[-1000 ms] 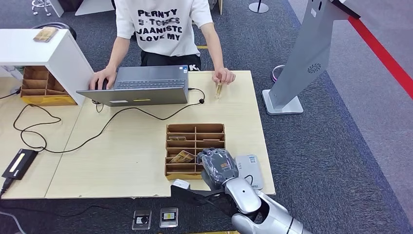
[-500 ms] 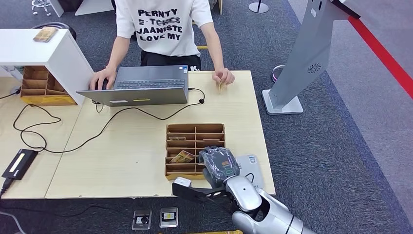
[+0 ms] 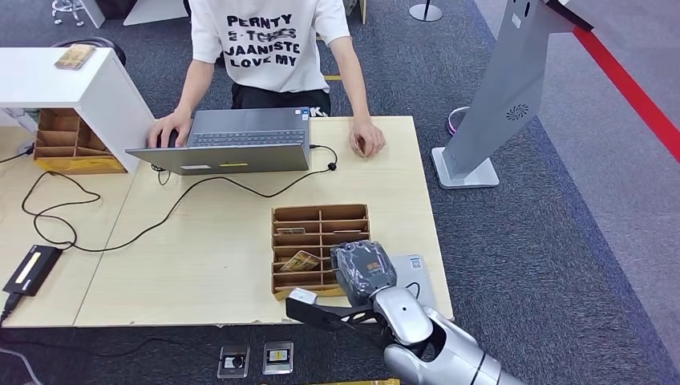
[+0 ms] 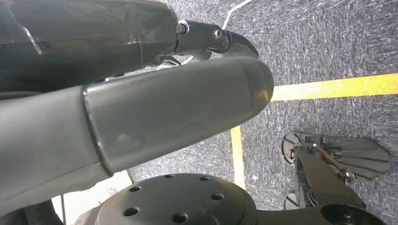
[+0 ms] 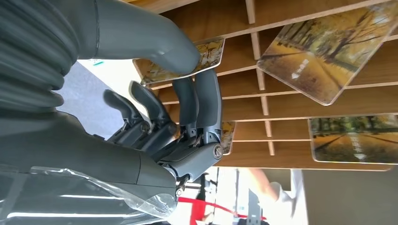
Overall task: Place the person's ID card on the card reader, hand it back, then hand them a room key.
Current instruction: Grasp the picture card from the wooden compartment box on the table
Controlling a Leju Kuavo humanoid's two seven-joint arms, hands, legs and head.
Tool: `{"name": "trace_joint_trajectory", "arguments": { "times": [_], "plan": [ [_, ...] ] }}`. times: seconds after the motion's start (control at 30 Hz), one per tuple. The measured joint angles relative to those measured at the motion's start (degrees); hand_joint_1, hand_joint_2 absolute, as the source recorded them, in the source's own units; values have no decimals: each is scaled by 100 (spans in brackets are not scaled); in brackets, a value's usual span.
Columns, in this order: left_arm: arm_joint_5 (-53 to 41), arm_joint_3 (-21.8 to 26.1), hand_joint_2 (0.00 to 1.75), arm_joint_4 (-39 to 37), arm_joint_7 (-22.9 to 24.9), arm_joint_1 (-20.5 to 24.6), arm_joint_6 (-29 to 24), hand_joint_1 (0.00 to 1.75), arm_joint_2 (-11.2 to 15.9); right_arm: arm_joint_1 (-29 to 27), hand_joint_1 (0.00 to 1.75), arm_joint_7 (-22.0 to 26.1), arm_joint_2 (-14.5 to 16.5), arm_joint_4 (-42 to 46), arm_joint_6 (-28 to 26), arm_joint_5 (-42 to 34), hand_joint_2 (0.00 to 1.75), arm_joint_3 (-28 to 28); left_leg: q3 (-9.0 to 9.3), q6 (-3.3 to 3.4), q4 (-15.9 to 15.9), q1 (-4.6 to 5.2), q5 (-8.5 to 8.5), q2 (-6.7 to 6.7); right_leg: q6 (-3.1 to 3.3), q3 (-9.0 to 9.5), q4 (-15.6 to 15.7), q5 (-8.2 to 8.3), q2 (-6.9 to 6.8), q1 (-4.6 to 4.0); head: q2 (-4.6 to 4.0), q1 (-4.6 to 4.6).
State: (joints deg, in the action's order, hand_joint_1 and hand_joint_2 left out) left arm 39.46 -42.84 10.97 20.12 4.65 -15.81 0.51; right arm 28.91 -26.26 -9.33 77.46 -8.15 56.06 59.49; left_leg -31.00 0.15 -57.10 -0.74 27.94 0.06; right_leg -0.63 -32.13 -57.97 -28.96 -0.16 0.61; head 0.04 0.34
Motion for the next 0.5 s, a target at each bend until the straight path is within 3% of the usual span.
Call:
{"name": "trace_joint_trajectory", "arguments": {
  "times": [0.5],
  "plan": [
    [86,-59,0,0,-37,0,1,0,49,-53,162,-53,-67,39,-37,-34,175,-144,5,0,0,0,0,0,0,3,0,0,1,0,0,0]
  ]
}}
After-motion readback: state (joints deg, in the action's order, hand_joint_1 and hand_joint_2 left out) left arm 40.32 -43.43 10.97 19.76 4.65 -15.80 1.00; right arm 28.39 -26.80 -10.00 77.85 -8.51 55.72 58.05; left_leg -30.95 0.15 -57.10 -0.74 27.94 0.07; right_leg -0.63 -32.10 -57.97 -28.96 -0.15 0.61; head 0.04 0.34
